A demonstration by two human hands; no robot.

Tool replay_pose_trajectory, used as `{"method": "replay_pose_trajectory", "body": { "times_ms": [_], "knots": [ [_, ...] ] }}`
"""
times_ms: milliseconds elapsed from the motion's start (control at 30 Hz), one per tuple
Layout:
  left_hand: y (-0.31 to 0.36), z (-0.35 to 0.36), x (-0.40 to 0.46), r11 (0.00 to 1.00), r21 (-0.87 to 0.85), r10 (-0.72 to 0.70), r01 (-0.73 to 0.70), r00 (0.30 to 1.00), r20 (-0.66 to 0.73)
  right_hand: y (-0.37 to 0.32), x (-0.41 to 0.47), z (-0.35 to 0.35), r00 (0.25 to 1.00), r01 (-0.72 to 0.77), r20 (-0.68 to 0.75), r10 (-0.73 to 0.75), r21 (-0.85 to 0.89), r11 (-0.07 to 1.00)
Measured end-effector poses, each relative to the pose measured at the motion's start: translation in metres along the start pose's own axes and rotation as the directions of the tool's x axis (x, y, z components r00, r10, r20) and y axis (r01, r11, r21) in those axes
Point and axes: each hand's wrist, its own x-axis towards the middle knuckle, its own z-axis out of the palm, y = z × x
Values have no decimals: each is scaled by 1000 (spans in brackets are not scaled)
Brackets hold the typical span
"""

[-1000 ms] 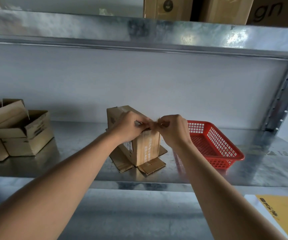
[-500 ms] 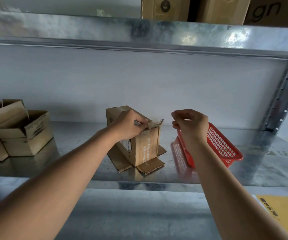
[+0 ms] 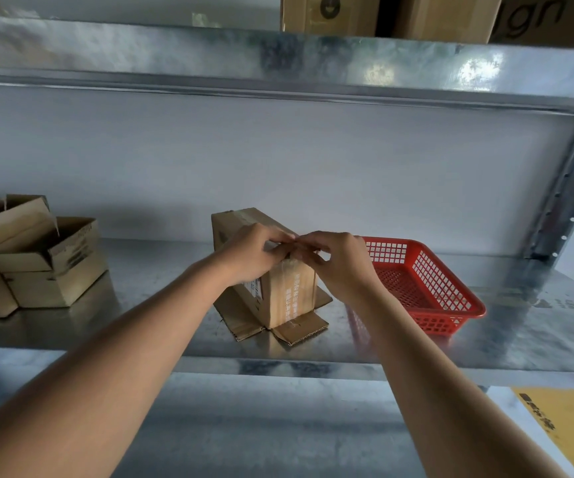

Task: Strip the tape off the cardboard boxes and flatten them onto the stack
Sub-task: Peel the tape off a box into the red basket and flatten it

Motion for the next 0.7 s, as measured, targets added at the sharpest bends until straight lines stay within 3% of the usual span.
{"method": "replay_pose_trajectory", "body": {
  "times_ms": [167,333,467,700],
  "knots": [
    [-1,3,-2,1000,4,25,-25,1000,-8,0,-6,2,992,20,-128,-20,-5,1000],
    [-1,6,-6,998,41,44,-44,999,4,5,-4,-19,924,-210,-295,244,144,967],
    [2,10,-6,986,78,144,-145,989,23,18,-2,-38,908,-314,-272,319,65,947],
    [16,12,-1,985,25,168,-169,984,56,58,-11,-61,879,-477,-109,464,-205,855]
  ]
}}
